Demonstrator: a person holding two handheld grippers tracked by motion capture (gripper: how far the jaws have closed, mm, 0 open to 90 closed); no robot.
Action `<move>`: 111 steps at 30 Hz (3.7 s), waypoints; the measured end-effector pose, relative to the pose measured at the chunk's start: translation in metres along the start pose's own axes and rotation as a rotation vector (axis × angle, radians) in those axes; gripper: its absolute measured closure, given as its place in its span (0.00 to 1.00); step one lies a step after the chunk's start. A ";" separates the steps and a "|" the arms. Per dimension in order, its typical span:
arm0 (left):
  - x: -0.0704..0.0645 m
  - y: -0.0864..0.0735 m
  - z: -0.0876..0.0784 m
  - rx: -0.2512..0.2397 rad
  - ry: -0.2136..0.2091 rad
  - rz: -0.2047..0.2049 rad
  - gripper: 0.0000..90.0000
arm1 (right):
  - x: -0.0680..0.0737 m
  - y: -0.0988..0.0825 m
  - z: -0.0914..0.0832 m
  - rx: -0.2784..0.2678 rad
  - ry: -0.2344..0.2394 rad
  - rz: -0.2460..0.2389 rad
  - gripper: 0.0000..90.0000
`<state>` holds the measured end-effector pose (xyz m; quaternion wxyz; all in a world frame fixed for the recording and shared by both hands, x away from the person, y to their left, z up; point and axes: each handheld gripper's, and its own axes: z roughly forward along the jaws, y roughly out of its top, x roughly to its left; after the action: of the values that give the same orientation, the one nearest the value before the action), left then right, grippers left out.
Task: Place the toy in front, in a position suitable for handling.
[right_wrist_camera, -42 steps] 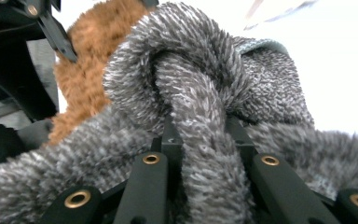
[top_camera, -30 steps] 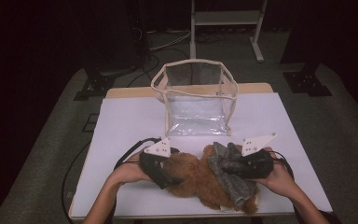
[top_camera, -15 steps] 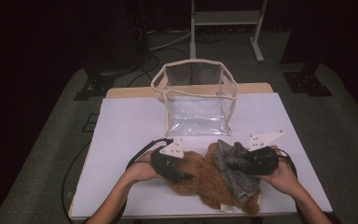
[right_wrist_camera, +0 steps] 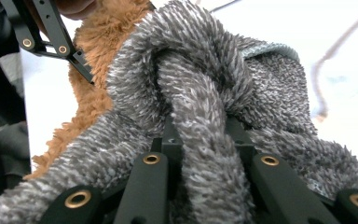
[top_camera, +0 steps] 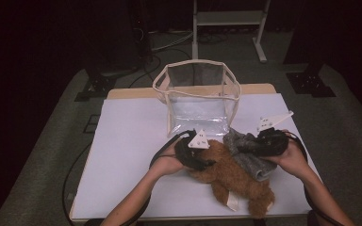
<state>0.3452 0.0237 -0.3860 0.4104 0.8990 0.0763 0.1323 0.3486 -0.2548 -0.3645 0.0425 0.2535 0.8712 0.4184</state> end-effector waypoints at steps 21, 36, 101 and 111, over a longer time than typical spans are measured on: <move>-0.018 -0.036 -0.061 -0.003 -0.098 0.041 0.15 | 0.054 -0.024 0.006 -0.037 0.062 -0.073 0.84; -0.001 -0.017 -0.028 0.086 -0.155 0.093 0.27 | 0.052 -0.040 -0.004 -0.077 0.051 -0.048 0.84; -0.012 -0.075 -0.094 0.026 -0.039 -0.045 0.31 | 0.021 0.007 0.004 -0.005 0.036 -0.098 0.83; -0.010 -0.059 -0.090 0.050 -0.025 -0.015 0.31 | 0.016 -0.005 -0.040 -0.071 -0.015 -0.050 0.83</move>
<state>0.3067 0.1245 -0.3763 0.3897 0.9100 0.0813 0.1160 0.3214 -0.2783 -0.3399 0.0688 0.2330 0.8614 0.4460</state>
